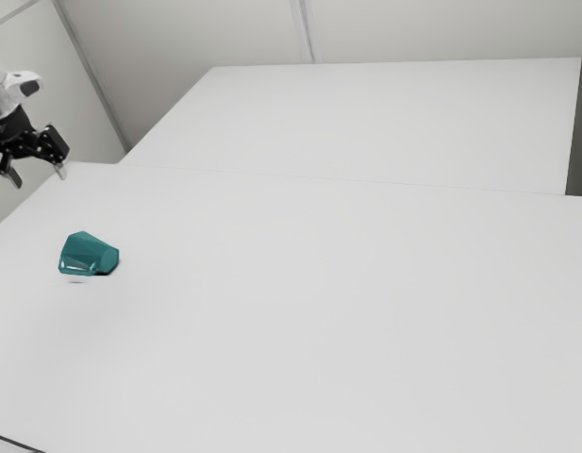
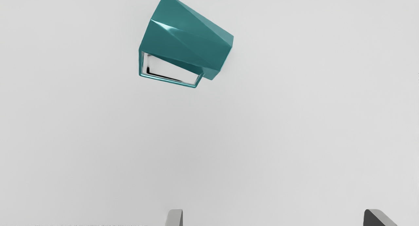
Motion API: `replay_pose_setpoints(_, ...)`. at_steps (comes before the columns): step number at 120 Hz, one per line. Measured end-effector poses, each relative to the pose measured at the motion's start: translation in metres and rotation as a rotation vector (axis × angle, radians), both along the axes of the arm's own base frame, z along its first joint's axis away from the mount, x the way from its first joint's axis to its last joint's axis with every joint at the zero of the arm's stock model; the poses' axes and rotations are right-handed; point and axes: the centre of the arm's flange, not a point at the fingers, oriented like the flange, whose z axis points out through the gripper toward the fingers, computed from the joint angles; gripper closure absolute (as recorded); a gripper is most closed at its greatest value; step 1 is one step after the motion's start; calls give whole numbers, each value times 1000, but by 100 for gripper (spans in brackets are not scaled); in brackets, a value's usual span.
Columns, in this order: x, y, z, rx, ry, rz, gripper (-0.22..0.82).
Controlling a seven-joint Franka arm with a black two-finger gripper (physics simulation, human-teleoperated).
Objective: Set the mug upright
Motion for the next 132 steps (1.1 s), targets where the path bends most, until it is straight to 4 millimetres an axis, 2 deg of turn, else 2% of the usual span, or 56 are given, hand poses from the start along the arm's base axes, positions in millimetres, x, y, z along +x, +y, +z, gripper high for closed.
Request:
replay_pose_setpoints(16,-7,49,-43,-137,2,95,0)
replay_pose_setpoints(33,-19,112,-86,-240,-14,167,0)
replay_pose_setpoints(57,-9,157,-150,-362,-50,141,0)
replay_pose_setpoints(69,1,164,-175,-415,-74,97,0)
replay_pose_setpoints(92,9,179,-200,-481,-126,16,0)
replay_pose_setpoints(114,27,190,-228,-515,-171,-59,0)
replay_pose_setpoints(132,35,196,-241,-531,-210,-104,0)
